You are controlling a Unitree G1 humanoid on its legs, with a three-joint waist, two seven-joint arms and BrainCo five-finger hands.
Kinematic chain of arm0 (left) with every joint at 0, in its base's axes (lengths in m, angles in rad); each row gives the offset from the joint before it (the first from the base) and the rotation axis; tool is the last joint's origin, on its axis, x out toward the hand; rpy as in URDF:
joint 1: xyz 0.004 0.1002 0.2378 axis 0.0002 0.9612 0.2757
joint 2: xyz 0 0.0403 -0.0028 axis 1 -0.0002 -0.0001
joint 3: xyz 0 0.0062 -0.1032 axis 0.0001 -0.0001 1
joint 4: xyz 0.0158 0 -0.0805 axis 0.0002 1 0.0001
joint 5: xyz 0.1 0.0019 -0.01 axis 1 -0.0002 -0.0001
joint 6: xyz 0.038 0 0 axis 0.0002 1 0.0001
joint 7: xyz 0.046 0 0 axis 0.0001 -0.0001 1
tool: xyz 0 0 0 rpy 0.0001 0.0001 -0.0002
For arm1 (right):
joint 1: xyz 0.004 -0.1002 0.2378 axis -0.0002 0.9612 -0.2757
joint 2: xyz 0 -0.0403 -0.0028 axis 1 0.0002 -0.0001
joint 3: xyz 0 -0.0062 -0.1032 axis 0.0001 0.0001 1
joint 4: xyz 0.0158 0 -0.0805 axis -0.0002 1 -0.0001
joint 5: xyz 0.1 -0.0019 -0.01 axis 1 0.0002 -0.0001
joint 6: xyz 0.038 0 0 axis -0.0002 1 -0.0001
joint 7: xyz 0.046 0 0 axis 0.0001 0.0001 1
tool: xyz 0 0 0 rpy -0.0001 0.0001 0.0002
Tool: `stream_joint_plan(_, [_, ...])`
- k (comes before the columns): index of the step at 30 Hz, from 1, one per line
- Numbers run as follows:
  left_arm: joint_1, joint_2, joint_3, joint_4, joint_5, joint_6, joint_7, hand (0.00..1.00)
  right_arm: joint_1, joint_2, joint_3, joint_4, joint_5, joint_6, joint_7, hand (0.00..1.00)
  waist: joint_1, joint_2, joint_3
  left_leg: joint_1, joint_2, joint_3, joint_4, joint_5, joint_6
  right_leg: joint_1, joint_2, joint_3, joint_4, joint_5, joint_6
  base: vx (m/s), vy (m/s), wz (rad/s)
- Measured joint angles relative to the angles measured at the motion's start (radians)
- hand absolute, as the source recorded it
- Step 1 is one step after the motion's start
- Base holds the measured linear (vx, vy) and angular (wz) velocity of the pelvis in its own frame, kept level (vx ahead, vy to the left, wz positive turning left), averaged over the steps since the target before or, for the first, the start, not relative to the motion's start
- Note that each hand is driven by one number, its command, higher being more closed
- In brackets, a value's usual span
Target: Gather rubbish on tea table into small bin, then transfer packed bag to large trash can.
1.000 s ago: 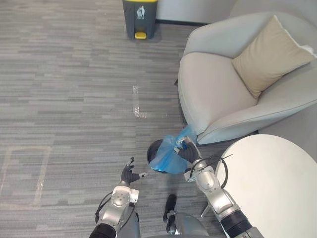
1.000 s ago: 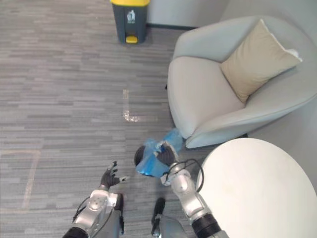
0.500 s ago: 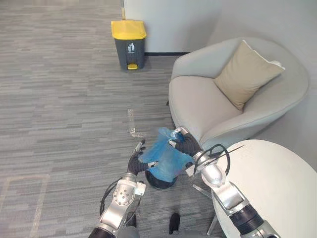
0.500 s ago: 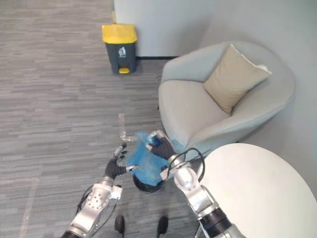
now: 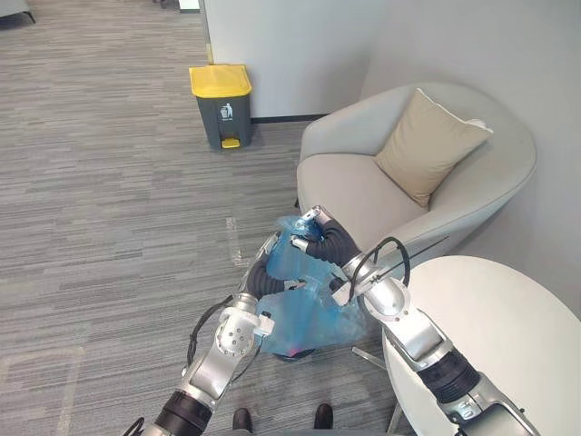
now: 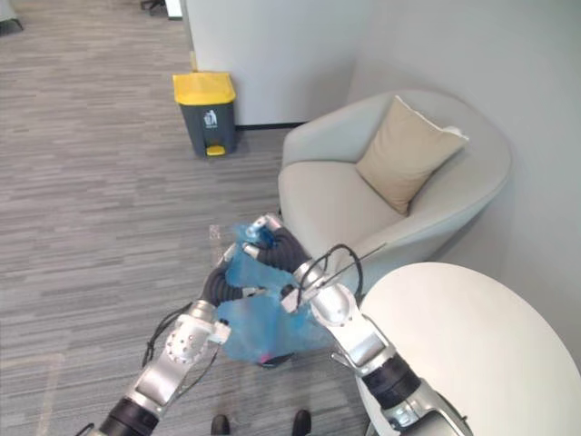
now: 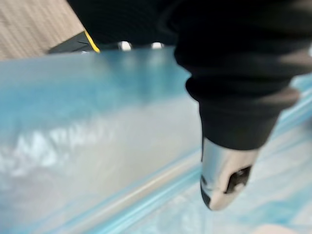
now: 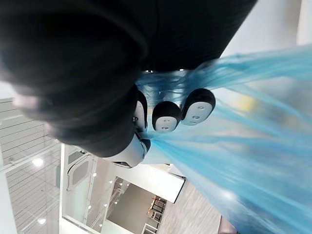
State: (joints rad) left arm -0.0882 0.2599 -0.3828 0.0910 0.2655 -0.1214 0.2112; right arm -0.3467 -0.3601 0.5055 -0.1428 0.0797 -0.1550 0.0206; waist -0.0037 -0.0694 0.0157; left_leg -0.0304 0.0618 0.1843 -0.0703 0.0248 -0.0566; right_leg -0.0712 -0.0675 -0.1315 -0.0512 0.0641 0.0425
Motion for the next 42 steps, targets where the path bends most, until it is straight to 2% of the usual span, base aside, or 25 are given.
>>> stream_joint_plan(3, [-0.006,0.000,0.001,0.000,0.020,0.000,0.000,0.00,-0.001,0.002,0.015,0.000,0.002,-0.001,0.005,1.00,0.000,0.002,-0.018,0.021,-0.001,0.006,-0.032,0.010,0.002,0.001,0.002,0.005,0.001,0.000,0.000,0.00,0.000,-0.05])
stream_joint_plan(10, [-0.007,-0.002,0.014,-0.001,0.019,0.000,0.000,0.00,-0.002,0.004,0.015,0.000,0.001,-0.001,0.008,1.00,0.002,0.003,-0.019,0.031,-0.004,0.016,-0.033,0.011,0.003,0.001,0.001,0.016,0.010,-0.001,0.002,0.00,0.007,-0.04])
stream_joint_plan(19, [-0.010,-0.008,0.013,-0.001,0.006,-0.002,-0.024,0.00,-0.002,0.005,0.015,0.000,0.011,-0.002,0.030,1.00,0.000,0.016,-0.047,0.031,-0.004,0.014,-0.033,0.017,0.002,0.002,0.001,0.014,0.010,-0.001,0.002,0.00,0.000,0.00])
stream_joint_plan(25, [-0.027,0.003,0.010,0.004,-0.035,-0.011,-0.086,0.00,-0.002,0.005,0.015,-0.005,0.058,-0.003,0.065,1.00,-0.005,0.016,-0.051,0.032,-0.004,0.014,-0.034,0.024,0.003,0.001,0.001,0.017,0.014,-0.001,0.002,0.00,0.000,-0.01])
stream_joint_plan(30, [-0.059,0.023,-0.011,0.064,-0.075,-0.041,-0.147,0.00,-0.002,-0.003,0.020,-0.039,0.080,-0.003,0.095,1.00,-0.010,0.017,-0.060,0.031,-0.002,0.022,-0.034,0.024,0.002,-0.003,0.002,0.029,0.007,0.002,0.001,-0.01,-0.001,-0.06])
stream_joint_plan(42, [-0.053,0.041,-0.053,0.158,-0.161,-0.045,-0.240,0.00,-0.042,-0.016,0.020,-0.037,0.075,-0.001,0.095,1.00,-0.013,0.014,-0.061,0.027,0.000,0.049,-0.033,0.022,0.001,-0.008,0.007,0.060,-0.023,0.030,0.001,0.00,-0.001,-0.08])
